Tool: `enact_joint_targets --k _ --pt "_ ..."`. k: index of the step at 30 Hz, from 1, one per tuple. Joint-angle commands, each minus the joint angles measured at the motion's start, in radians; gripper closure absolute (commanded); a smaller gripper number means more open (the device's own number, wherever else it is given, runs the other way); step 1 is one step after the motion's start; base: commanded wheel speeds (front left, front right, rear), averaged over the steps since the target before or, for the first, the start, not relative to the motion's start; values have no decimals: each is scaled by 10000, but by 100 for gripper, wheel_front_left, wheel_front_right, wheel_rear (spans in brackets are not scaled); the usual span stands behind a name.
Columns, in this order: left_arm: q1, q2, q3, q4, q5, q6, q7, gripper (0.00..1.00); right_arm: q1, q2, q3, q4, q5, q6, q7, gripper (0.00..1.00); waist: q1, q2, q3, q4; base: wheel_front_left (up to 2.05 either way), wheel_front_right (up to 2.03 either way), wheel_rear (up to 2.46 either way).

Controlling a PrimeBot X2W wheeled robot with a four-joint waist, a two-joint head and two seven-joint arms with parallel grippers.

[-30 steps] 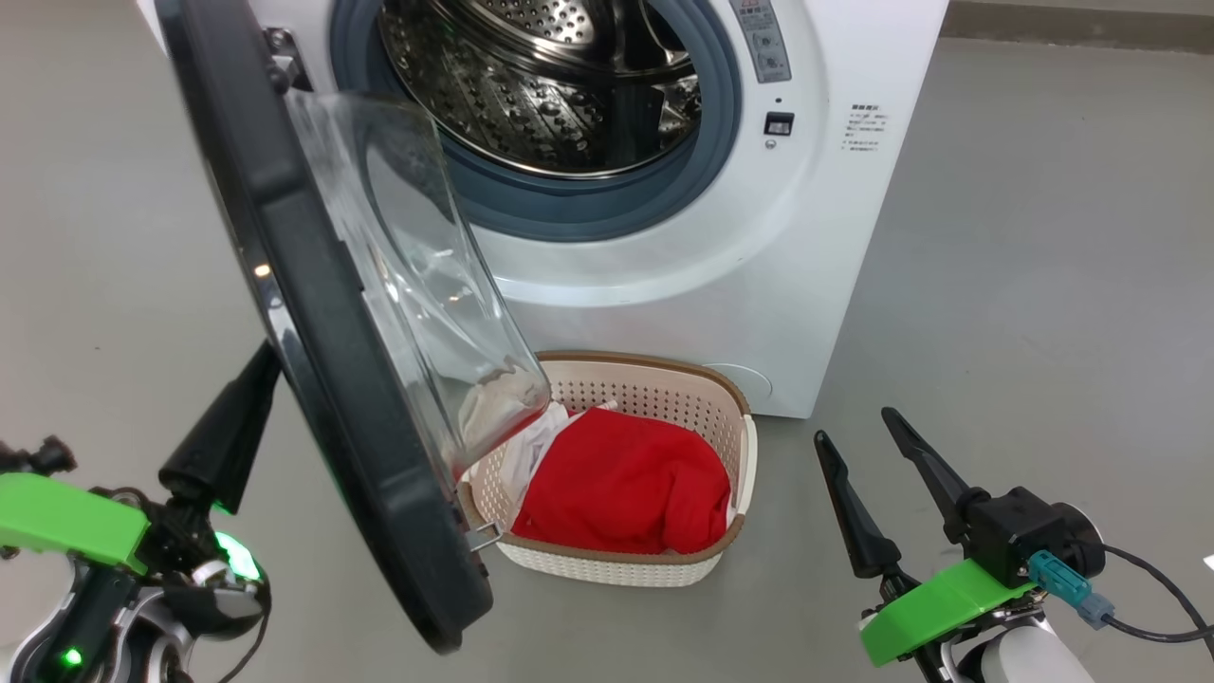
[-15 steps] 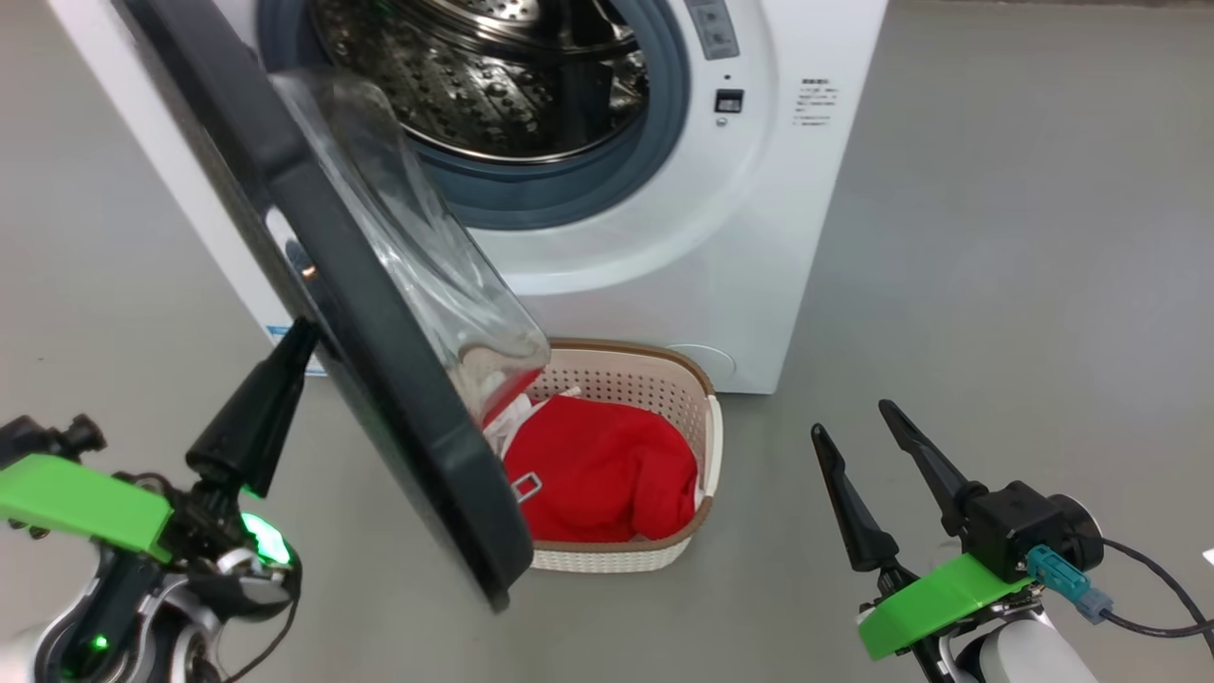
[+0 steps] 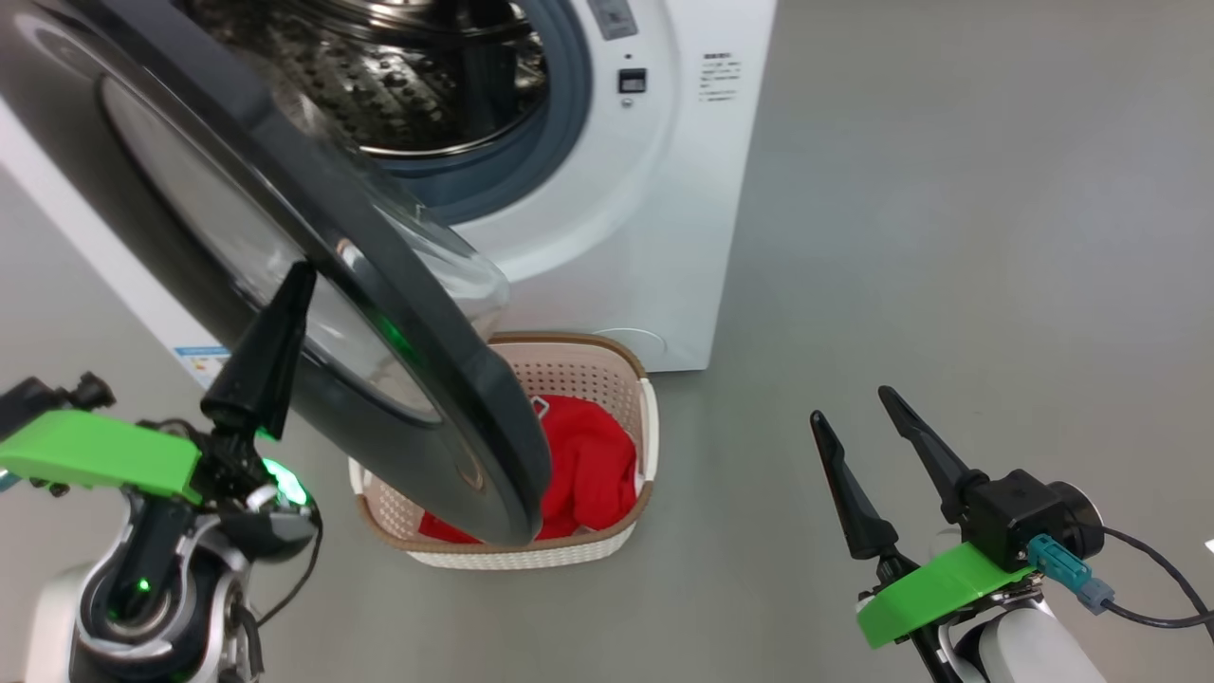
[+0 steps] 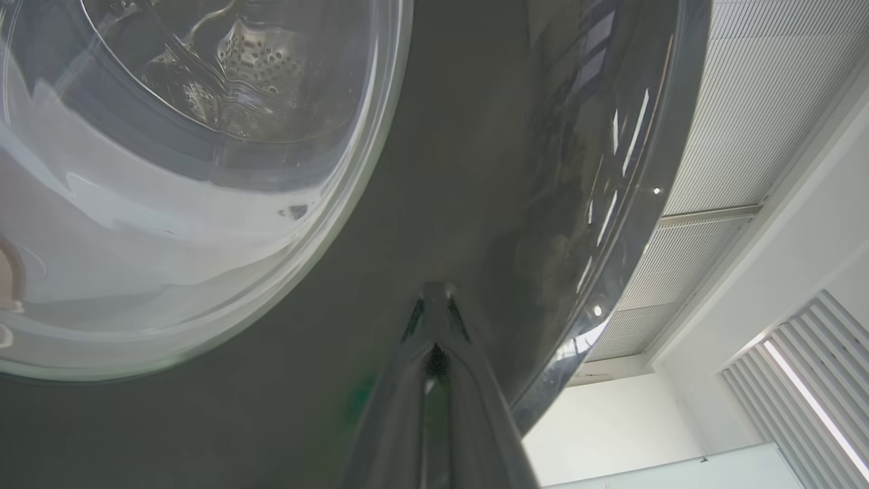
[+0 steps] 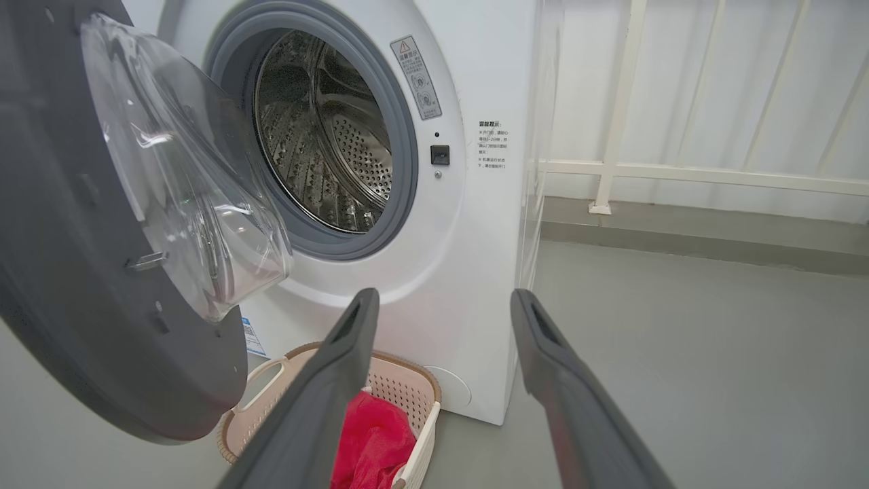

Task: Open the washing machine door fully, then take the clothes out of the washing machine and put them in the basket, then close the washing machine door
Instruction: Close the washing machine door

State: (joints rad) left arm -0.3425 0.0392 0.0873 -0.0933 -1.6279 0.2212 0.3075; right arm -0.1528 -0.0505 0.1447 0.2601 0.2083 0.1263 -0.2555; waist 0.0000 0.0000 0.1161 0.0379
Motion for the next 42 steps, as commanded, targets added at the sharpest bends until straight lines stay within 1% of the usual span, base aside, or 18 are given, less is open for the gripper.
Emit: enact_joint_targets --k 1,7,9,15,22,36,42 --pt "-644 122 144 -26 -62 -254 -243 100 -382 3 279 -262 -109 44 -63 0 0 0 157 -399 0 0 0" --pt "-1069 115 1 362 -154 -515 -755 100 -453 3 330 -285 -127 44 -63 0 0 0 313 -752 0 0 0" --pt "-1286 114 -2 595 -191 -597 -1078 100 -450 3 325 -275 -190 44 -63 0 0 0 380 -867 0 0 0" --pt "-2011 112 -175 1378 23 -899 -1675 100 -448 3 311 -264 -268 44 -63 0 0 0 568 -1199 0 0 0" --pt "-2850 116 -121 2268 201 -1111 -2109 100 -590 3 394 -327 -193 44 -63 0 0 0 836 -1618 0 0 0" --pt "-4677 492 278 3828 495 -1573 -2672 100 -837 3 362 -458 -122 44 -63 0 0 0 1530 -2468 0 0 0" --pt "-5372 693 463 4420 540 -1821 -2833 100 -951 3 333 -507 -96 44 -63 0 0 0 1777 -2679 0 0 0"
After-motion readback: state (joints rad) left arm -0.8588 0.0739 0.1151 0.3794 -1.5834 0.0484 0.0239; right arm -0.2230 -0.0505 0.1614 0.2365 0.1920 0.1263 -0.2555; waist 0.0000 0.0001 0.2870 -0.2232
